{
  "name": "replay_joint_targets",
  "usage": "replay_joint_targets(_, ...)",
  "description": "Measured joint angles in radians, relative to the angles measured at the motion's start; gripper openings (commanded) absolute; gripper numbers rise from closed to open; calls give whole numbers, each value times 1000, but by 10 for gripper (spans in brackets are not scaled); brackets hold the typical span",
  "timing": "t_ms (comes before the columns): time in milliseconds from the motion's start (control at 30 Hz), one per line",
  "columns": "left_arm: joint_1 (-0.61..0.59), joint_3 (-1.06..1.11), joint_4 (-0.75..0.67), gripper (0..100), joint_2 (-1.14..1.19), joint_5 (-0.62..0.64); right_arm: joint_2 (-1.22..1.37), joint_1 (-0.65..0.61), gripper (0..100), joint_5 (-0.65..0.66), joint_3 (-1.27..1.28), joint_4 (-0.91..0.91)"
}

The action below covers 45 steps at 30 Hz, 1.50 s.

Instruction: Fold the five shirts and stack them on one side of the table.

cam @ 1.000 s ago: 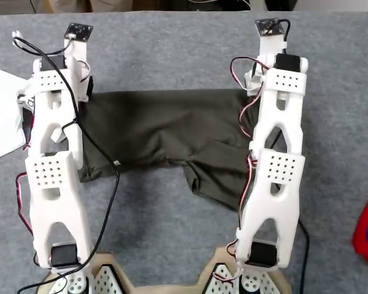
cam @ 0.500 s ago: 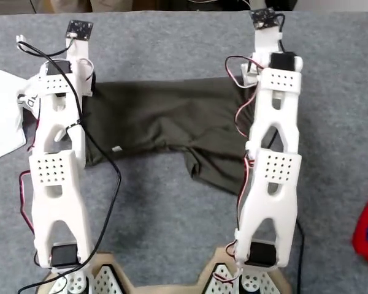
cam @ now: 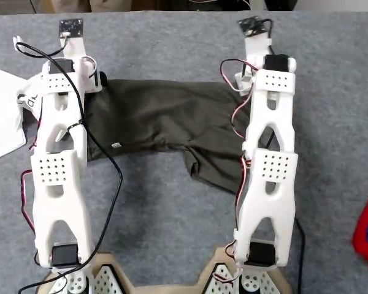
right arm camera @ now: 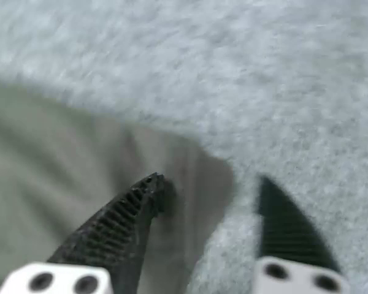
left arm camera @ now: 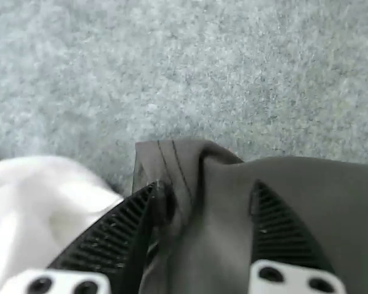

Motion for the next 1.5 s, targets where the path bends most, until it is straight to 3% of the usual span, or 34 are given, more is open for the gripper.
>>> replay_joint_targets(167, -5, -167, 161, 247, 0, 0, 0, -8, 325, 29, -173, 160)
replay_joint_targets(400, -6, -456, 500, 243, 0, -153, -2, -21, 113, 32, -425, 361)
replay_joint_targets(567, -28, -428, 559, 243, -2, -158, -2, -21, 109, 32, -434, 368)
replay_joint_targets(800, -29, -110, 560, 242, -87, -169, -8, -20, 108, 41, -381, 368)
replay_joint_targets(1167, -9, 588, 548, 242, -565, -160, -302, -20, 108, 167, 115, 368)
replay_joint_targets(1500, 14, 1131, 201, 242, -764, -115, -324, -54, 108, 181, 183, 361)
